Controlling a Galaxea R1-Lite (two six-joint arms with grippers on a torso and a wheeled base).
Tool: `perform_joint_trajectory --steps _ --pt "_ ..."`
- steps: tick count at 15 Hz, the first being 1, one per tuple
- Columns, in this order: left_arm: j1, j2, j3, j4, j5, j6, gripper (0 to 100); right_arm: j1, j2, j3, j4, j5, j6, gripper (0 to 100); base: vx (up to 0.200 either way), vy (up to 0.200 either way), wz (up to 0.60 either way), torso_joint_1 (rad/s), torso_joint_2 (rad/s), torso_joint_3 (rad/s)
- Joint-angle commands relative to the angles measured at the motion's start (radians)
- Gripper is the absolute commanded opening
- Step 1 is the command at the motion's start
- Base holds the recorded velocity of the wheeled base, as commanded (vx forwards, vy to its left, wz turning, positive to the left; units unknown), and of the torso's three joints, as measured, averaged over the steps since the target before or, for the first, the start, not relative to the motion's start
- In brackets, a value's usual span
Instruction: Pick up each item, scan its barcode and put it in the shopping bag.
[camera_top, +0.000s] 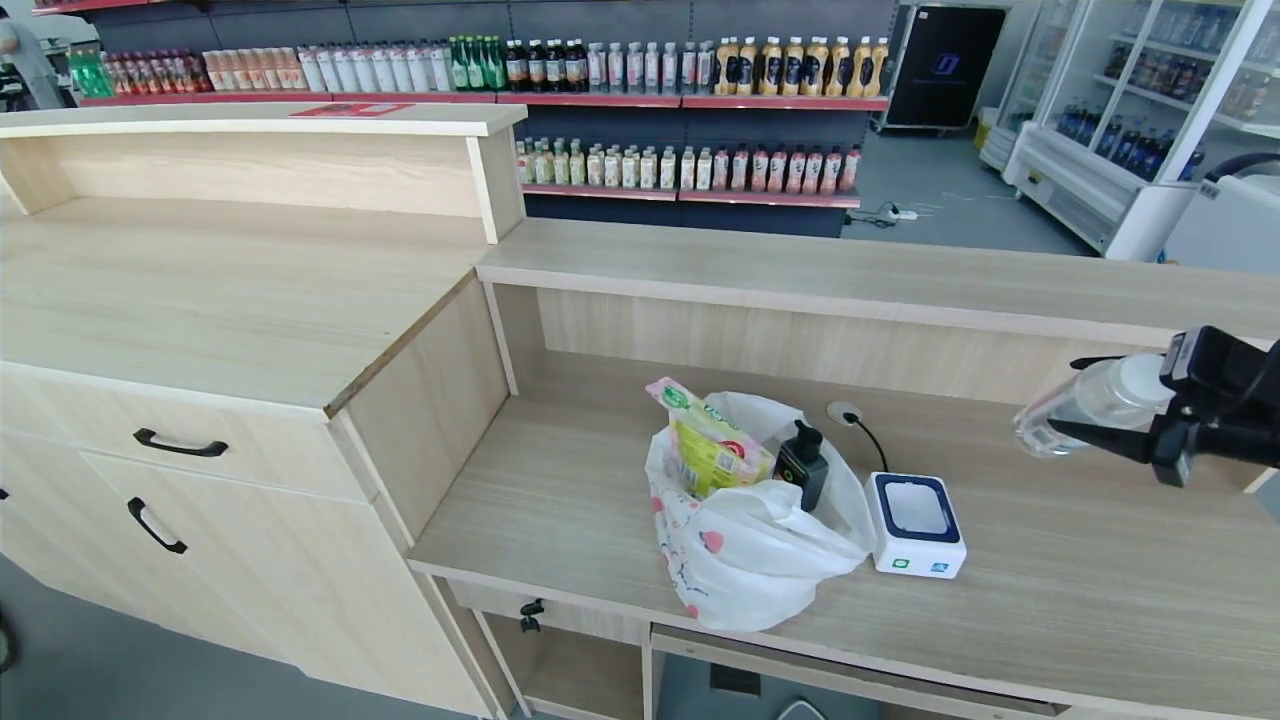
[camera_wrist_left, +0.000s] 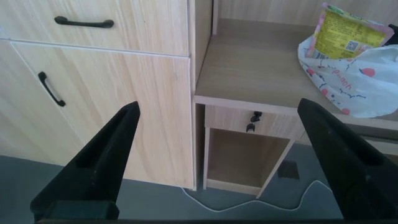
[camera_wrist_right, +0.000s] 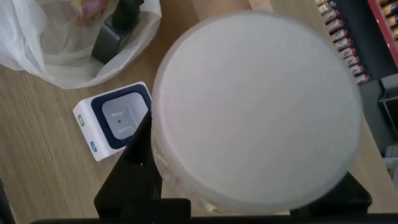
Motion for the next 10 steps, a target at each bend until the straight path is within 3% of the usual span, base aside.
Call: perform_joint_trajectory --steps 1,10 --pt "0.000 0.001 0.000 0.000 0.000 0.001 100 0.025 0.041 0.005 -0.012 0.008 -0.022 0 0.000 0.000 0.00 0.000 0.00 0.000" --pt "0.000 0.001 0.000 0.000 0.000 0.001 100 0.073 0.166 0.007 -0.121 0.072 -0.208 0 0.000 0.000 0.00 0.000 0.00 0.000"
